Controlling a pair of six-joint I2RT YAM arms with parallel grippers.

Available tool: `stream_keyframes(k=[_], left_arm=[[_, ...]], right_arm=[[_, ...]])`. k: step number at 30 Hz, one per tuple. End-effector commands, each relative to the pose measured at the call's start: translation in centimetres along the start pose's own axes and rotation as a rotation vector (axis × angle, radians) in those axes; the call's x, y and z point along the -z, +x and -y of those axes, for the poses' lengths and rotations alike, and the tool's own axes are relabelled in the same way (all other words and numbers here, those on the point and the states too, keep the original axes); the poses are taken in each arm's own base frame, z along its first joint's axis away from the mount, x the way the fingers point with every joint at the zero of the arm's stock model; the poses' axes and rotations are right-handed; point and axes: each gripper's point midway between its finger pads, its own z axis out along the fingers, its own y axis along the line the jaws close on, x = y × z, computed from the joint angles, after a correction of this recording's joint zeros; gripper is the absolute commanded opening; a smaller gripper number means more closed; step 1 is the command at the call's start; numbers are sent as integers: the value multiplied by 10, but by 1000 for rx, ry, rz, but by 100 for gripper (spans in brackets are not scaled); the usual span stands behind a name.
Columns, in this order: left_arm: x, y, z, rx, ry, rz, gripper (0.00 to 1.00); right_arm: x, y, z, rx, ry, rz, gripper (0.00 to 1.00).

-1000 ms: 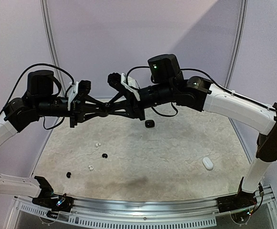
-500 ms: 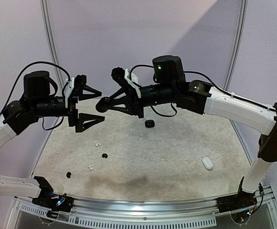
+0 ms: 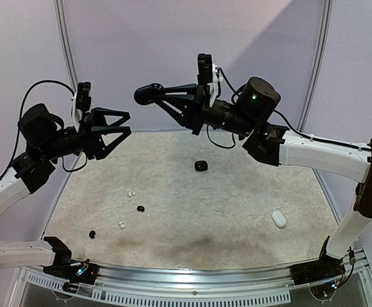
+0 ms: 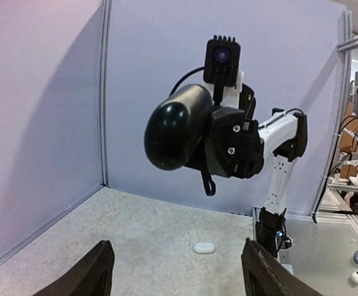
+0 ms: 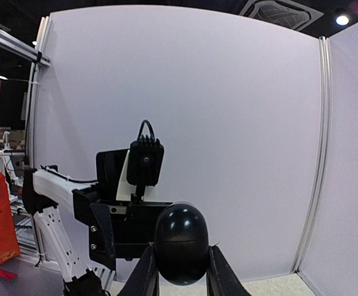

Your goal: Insert the wireless bluetooth earbuds into the charging case

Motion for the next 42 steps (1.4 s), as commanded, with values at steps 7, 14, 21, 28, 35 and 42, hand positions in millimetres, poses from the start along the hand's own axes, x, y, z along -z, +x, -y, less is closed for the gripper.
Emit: stream_keyframes(k=[7, 14, 21, 28, 35, 42], left_arm=[[-14, -41, 26, 18, 110, 163, 71], [-22, -45, 34, 2, 151, 171, 52], [-23, -51, 38, -23, 163, 186, 44], [-23, -59, 40, -38, 168, 201, 38], [-21, -60, 40, -47, 162, 200, 0], [-19, -45, 34, -65, 109, 132, 0]], right_arm=[[-15, -8, -22, -42, -95, 78, 0], [-16, -6, -24, -40, -104, 73, 0], [-19, -1, -24, -54, -116, 65, 0], [-23, 6, -24, -70, -131, 49, 0], [-24, 17, -22, -74, -119, 5, 0], [-19, 41, -16, -62, -77, -109, 39]])
